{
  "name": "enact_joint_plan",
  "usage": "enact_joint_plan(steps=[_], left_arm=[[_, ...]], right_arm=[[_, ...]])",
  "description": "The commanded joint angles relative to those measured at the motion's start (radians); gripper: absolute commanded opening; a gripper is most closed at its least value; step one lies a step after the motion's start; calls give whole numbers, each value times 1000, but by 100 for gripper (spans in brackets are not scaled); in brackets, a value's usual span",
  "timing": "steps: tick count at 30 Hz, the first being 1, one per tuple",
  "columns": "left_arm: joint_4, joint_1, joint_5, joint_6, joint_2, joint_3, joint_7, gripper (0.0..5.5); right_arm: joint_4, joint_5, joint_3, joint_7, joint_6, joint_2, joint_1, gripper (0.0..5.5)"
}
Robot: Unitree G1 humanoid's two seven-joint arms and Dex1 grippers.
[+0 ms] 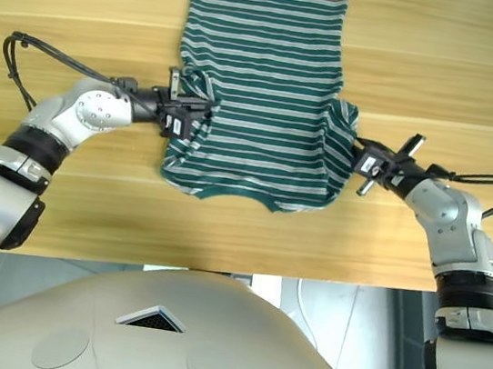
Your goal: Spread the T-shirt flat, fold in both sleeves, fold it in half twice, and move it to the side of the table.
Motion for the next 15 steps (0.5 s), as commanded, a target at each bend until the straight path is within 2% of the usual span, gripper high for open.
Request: enact_joint_plan(steps=[1, 2, 6, 9, 15], left_arm=[[12, 21, -21, 12, 6, -19, -62, 104], [11, 24, -24, 12, 8, -18, -68, 133], [9, 26, -29, 16, 12, -19, -78, 192], [10, 25, -19, 21, 13, -19, -61, 237], [23, 14, 12, 29, 11, -27, -12, 311]], right_arm=[[-19, 7, -48, -15, 24, -15, 29, 79], [-20, 7, -64, -27, 26, -16, 31, 100], [-25, -50, -129, -99, 71, -57, 67, 167], [-80, -75, -136, -80, 90, -86, 132, 222], [-180, -85, -101, -17, 62, -100, 233, 226]])
